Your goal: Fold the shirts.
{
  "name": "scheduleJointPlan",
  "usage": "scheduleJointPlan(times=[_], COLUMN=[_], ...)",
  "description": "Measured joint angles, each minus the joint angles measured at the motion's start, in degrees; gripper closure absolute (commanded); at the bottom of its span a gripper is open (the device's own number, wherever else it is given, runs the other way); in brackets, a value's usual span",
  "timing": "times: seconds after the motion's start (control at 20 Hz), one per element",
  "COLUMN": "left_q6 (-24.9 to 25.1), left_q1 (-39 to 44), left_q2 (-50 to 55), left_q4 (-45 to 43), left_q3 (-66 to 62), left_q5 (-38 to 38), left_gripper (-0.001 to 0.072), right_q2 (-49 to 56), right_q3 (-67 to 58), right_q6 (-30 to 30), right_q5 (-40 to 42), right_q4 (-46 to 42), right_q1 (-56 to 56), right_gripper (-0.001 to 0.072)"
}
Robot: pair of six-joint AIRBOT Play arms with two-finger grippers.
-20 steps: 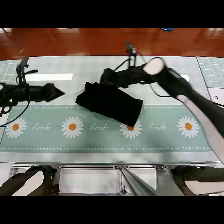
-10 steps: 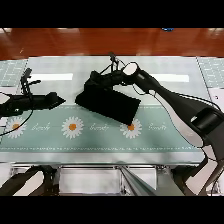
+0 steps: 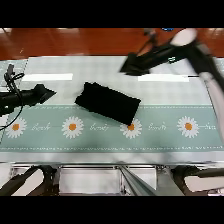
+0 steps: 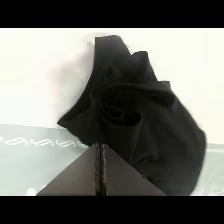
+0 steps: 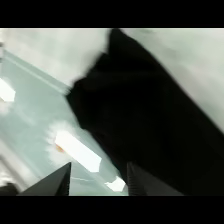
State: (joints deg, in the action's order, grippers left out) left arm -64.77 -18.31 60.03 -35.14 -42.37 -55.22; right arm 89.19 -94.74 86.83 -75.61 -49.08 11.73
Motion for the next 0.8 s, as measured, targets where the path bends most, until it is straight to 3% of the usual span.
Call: scheduleJointPlan(times=[0.2,0.35,0.55,0.7,0.8], left_q6=[0.46,1.7,2.45,2.58,2.67], left_q1=[-0.26,1.18,4.72,7.91,9.77], left_q2=[0.0,0.0,-0.02,0.0,0.0], left_q4=[1.01,1.33,1.46,1.51,1.57], left_q3=[0.37,0.98,1.46,1.57,1.62], left_q5=[-0.35,-0.55,-0.72,-0.92,-1.07], left_gripper=[0.0689,0.0689,0.0689,0.0689,0.0689], right_q2=[-18.67,-28.26,-29.66,-24.33,-19.52], right_q3=[13.86,31.63,50.05,54.86,55.74], right_q6=[10.49,18.47,20.17,14.93,8.26], right_q5=[-1.57,4.72,18.73,24.7,26.36], right_q4=[-27.45,-35.19,-22.99,-10.47,-0.33], right_q1=[-6.03,-7.5,-8.2,-8.31,-8.37], right_gripper=[0.0294,0.0294,0.0296,0.0296,0.0296])
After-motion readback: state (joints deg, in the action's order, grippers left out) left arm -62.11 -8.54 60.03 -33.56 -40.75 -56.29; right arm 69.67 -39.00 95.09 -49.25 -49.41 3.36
